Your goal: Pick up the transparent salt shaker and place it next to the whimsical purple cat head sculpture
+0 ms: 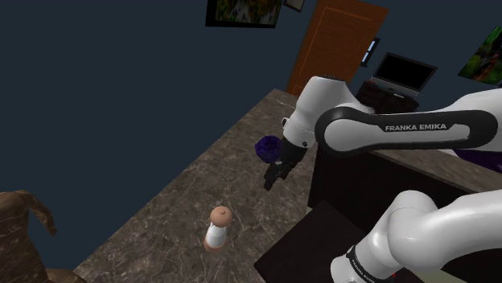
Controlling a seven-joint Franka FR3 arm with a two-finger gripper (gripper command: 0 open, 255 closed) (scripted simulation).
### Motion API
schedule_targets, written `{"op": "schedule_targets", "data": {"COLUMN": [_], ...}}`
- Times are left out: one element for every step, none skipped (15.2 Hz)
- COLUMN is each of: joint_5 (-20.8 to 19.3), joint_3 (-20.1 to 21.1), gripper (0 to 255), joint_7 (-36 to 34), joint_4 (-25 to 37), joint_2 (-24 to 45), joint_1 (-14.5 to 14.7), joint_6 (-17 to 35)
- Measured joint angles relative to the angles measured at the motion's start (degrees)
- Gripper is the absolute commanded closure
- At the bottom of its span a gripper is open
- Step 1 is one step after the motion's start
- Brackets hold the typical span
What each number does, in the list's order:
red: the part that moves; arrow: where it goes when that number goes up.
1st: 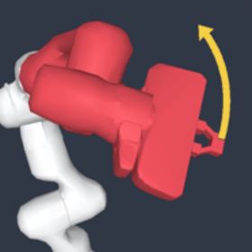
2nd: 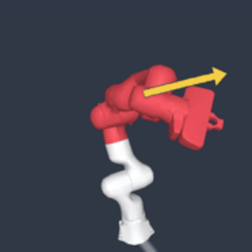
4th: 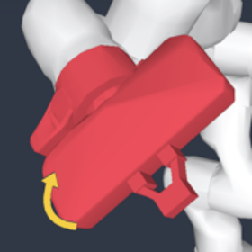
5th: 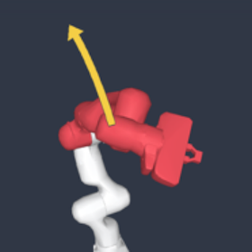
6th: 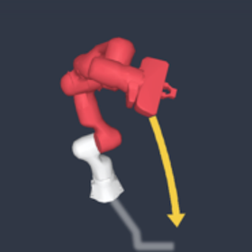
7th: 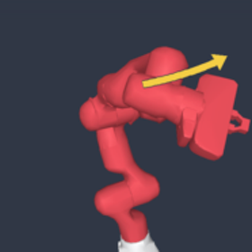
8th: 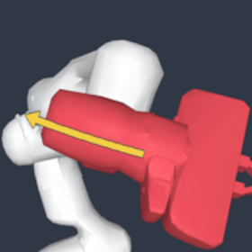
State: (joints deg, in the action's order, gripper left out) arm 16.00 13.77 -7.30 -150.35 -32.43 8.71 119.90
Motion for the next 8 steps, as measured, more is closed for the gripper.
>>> {"op": "schedule_targets", "data": {"joint_5": [0.68,1.27,1.64,2.16,2.55,2.66,2.48,2.44], "joint_3": [1.1,2.04,2.89,4.0,5.13,6.1,6.95,7.91], "gripper": [0,0,0,0,0,0,0,0], "joint_7": [-0.92,-1.66,-2.29,-3.24,-4.23,-5.07,-5.89,-6.78], "joint_4": [0.1,0.16,0.77,0.99,1.42,2.26,3.54,4.14], "joint_2": [1.54,3.0,5.01,6.7,8.6,10.91,13.43,15.73], "joint_1": [0.53,0.97,1.2,1.66,2.07,2.23,2.21,2.38], "joint_6": [1.76,3.47,5.18,6.96,8.79,10.6,12.16,14.12]}}
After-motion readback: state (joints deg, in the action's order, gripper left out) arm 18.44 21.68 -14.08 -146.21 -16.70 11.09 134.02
